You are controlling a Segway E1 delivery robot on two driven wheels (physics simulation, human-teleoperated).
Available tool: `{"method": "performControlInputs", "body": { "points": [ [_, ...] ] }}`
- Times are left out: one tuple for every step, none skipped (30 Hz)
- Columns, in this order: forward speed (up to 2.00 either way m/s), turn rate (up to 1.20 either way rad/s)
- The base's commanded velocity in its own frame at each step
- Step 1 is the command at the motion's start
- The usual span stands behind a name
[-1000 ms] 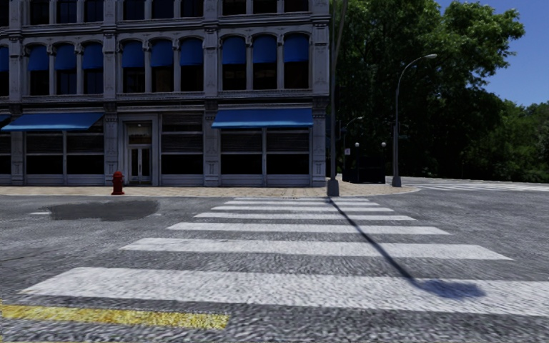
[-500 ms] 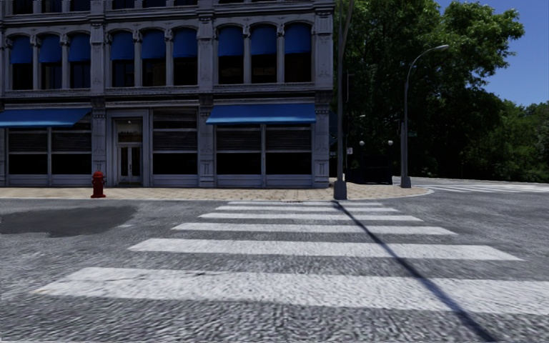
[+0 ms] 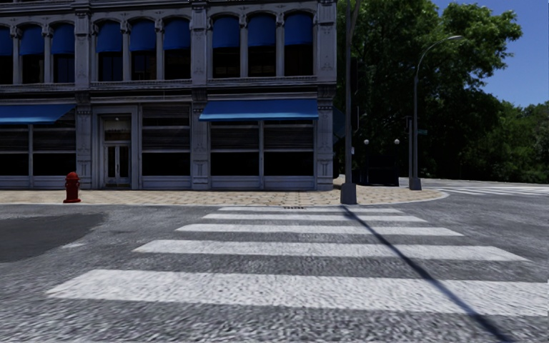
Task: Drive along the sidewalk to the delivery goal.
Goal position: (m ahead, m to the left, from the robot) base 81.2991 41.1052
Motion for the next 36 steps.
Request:
{"method": "performControlInputs", "body": {
  "points": [
    [2.00,0.00],
    [2.00,0.00],
    [2.00,0.00],
    [2.00,0.00],
    [2.00,0.00],
    [2.00,0.00],
    [2.00,0.00],
    [2.00,0.00],
    [2.00,0.00],
    [2.00,0.00],
    [2.00,0.00],
    [2.00,0.00],
    [2.00,0.00],
    [2.00,0.00],
    [2.00,0.00],
    [2.00,0.00],
    [2.00,0.00],
    [2.00,0.00],
    [2.00,0.00],
    [2.00,0.00],
    [2.00,0.00],
    [2.00,0.00],
    [2.00,0.00],
    [2.00,0.00],
    [2.00,0.00],
    [2.00,0.00],
    [2.00,0.00],
    [2.00,0.00],
    [2.00,0.00],
    [2.00,0.00],
    [2.00,0.00],
    [2.00,0.00],
    [2.00,0.00],
    [2.00,0.00],
    [2.00,0.00],
    [2.00,0.00]
  ]
}}
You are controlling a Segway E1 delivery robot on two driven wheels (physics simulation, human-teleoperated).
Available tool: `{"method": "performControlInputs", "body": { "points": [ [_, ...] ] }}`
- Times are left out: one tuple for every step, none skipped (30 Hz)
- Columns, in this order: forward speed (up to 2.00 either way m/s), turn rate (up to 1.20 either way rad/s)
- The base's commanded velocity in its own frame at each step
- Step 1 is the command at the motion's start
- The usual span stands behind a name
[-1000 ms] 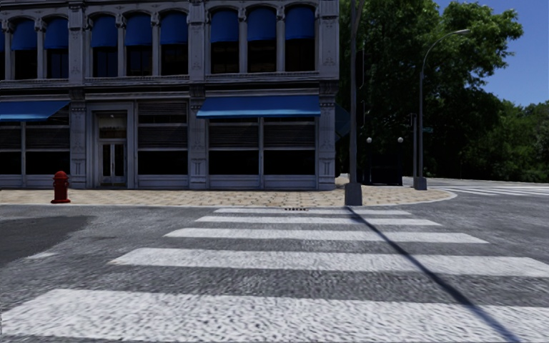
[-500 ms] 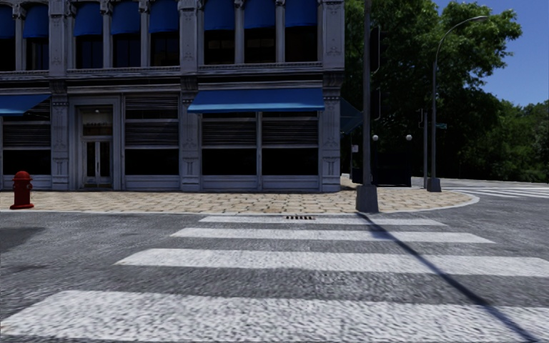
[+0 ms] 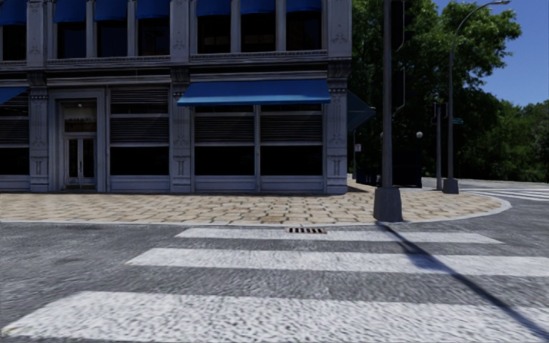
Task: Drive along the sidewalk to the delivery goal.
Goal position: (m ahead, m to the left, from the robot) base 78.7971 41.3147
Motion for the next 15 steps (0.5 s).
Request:
{"method": "performControlInputs", "body": {
  "points": [
    [2.00,0.00],
    [2.00,0.00],
    [2.00,0.00],
    [2.00,0.00],
    [2.00,0.00],
    [2.00,0.00],
    [2.00,0.00],
    [2.00,0.00],
    [2.00,0.00],
    [2.00,0.00],
    [2.00,0.00],
    [2.00,0.00],
    [2.00,0.00],
    [2.00,0.00],
    [2.00,0.00]
  ]
}}
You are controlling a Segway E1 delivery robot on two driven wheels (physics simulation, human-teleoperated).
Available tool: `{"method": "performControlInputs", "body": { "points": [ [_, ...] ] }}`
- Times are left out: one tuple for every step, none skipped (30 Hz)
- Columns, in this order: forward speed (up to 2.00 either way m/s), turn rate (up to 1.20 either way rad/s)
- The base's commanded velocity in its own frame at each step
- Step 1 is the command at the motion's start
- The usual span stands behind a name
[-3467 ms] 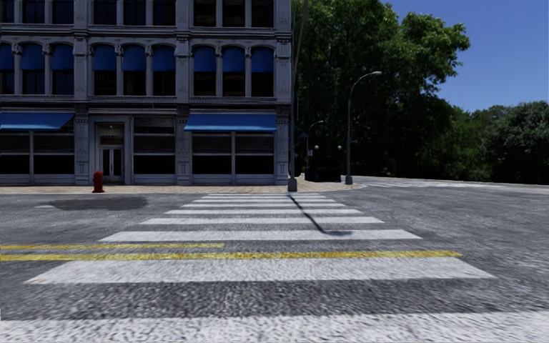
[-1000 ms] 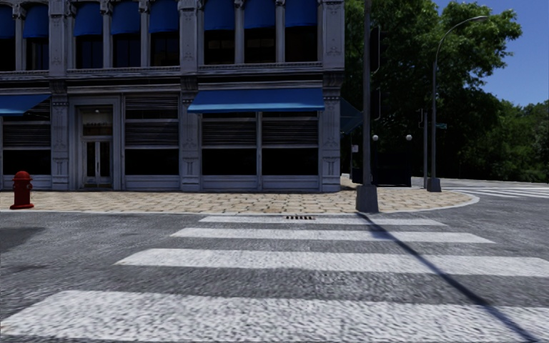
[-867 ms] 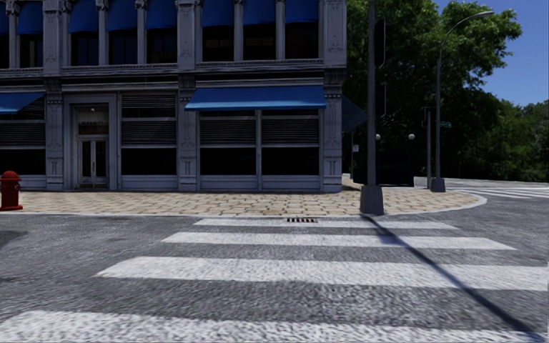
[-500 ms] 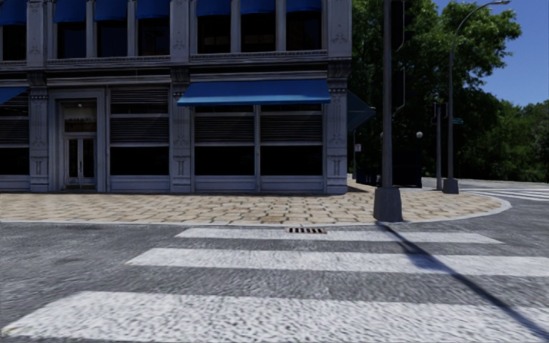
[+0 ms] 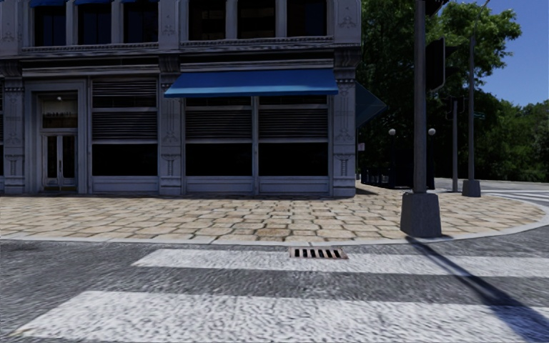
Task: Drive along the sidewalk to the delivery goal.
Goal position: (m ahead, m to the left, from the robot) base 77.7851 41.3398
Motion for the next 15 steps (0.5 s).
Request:
{"method": "performControlInputs", "body": {
  "points": [
    [2.00,0.00],
    [2.00,0.00],
    [2.00,0.00],
    [2.00,0.00],
    [2.00,0.00],
    [2.00,0.00],
    [2.00,0.00],
    [2.00,0.00],
    [2.00,0.00],
    [2.00,0.00],
    [2.00,0.00],
    [2.00,0.00],
    [2.00,0.00],
    [2.00,0.00],
    [2.00,0.00]
  ]
}}
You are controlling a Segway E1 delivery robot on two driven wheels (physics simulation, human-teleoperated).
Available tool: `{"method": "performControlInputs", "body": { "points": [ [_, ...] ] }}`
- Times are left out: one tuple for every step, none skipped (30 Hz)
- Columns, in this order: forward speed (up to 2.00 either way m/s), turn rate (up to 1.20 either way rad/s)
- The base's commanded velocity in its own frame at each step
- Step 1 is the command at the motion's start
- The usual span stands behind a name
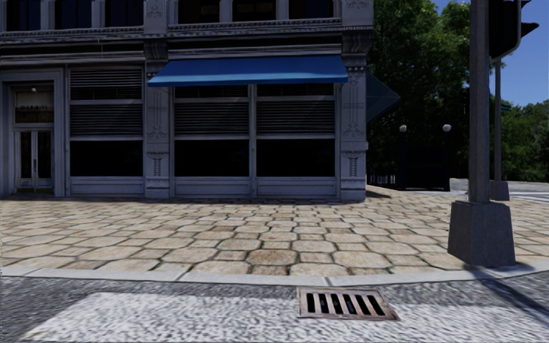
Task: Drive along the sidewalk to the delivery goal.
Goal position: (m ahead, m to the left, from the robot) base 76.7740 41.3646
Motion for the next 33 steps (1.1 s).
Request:
{"method": "performControlInputs", "body": {
  "points": [
    [2.00,0.00],
    [2.00,0.00],
    [2.00,0.00],
    [2.00,0.00],
    [2.00,0.00],
    [2.00,0.00],
    [2.00,0.00],
    [2.00,0.00],
    [2.00,0.00],
    [2.00,0.04],
    [2.00,0.04],
    [2.00,0.07],
    [2.00,0.12],
    [2.00,0.21],
    [2.00,0.21],
    [1.91,0.34],
    [1.71,0.43],
    [1.64,0.46],
    [1.58,0.48],
    [1.58,0.48],
    [1.56,0.48],
    [1.53,0.50],
    [1.49,0.53],
    [1.49,0.53],
    [1.47,0.55],
    [1.47,0.56],
    [1.47,0.56],
    [1.47,0.56],
    [1.47,0.56],
    [1.46,0.56],
    [1.46,0.56],
    [1.46,0.56],
    [1.46,0.56]
  ]
}}
